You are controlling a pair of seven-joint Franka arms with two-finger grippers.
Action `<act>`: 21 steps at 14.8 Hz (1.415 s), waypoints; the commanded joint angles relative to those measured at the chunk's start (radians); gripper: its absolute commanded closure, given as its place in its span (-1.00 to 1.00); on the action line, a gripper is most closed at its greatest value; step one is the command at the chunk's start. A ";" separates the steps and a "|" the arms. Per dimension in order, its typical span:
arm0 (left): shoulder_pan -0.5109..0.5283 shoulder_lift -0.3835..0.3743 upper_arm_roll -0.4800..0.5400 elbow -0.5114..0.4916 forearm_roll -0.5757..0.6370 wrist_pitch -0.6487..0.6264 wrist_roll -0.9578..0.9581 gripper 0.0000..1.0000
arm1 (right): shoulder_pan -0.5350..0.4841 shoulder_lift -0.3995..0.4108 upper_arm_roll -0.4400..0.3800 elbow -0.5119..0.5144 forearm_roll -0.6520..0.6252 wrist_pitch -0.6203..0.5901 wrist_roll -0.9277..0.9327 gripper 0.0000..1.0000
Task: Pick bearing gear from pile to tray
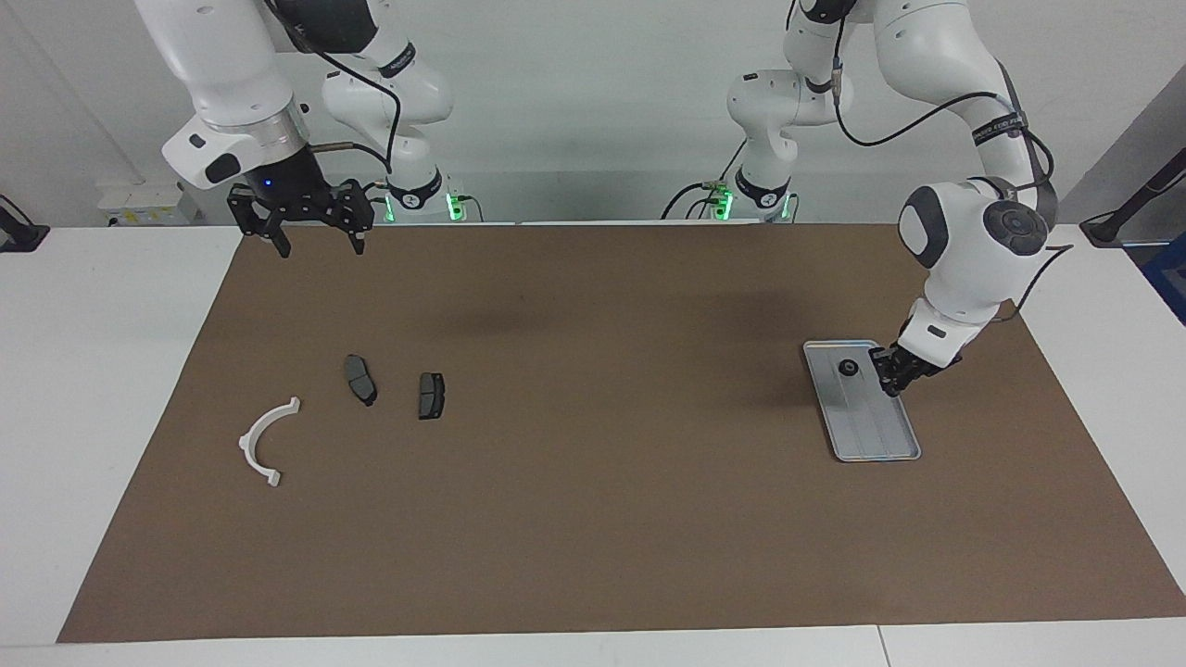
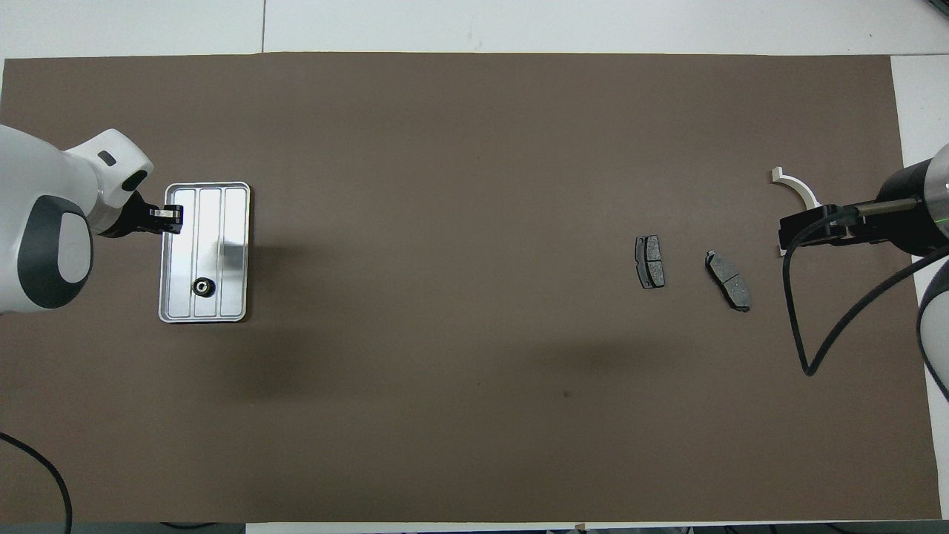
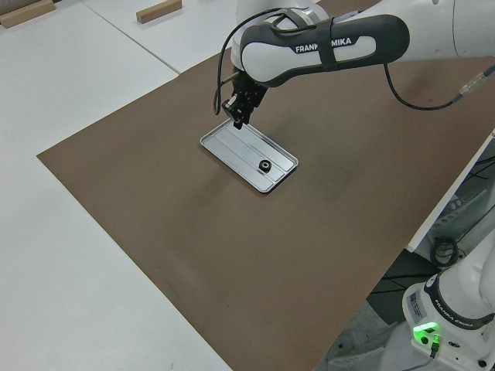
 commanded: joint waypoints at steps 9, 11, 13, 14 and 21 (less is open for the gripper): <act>-0.006 0.048 -0.010 -0.129 0.007 0.238 -0.006 1.00 | -0.013 -0.017 -0.001 -0.010 0.012 -0.012 -0.021 -1.00; -0.006 0.048 -0.010 -0.134 0.007 0.243 -0.006 1.00 | -0.012 -0.017 -0.001 -0.012 0.012 -0.009 -0.020 -1.00; -0.006 0.048 -0.010 -0.134 0.007 0.243 -0.004 1.00 | -0.009 -0.017 -0.001 -0.015 0.012 0.004 -0.020 -1.00; -0.006 0.048 -0.010 -0.134 0.007 0.243 -0.001 1.00 | -0.009 -0.017 -0.001 -0.013 0.012 0.004 -0.020 -1.00; 0.018 -0.020 -0.011 -0.057 0.006 0.078 -0.004 -1.00 | -0.013 -0.017 -0.001 -0.015 0.012 0.004 -0.020 -1.00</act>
